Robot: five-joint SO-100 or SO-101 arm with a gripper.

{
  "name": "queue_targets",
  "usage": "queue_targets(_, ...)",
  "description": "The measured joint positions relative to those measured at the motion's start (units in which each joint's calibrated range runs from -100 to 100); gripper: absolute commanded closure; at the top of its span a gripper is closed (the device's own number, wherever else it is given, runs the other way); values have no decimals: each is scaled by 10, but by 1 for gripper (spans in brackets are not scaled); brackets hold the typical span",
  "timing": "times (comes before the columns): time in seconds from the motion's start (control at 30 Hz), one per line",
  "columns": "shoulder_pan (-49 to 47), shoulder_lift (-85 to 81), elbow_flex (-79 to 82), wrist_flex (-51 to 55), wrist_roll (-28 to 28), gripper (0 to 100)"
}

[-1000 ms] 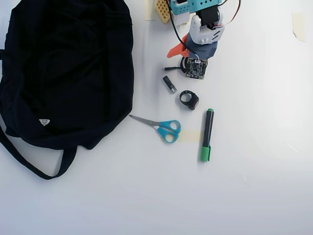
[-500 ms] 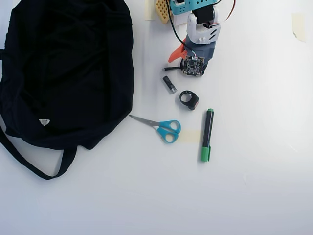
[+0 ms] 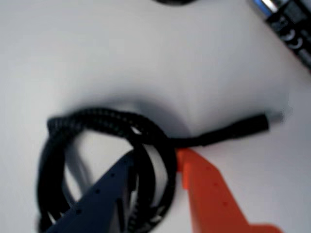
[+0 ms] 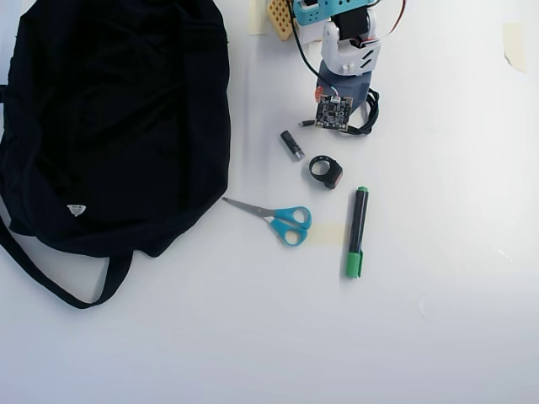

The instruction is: Put the cable into the black bag

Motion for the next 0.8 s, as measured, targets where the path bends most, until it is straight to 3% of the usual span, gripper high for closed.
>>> queue_targets(0.27, 0, 0, -2, -1, 0, 98)
queue_targets(0.8, -3, -2, -24, 6, 1, 98)
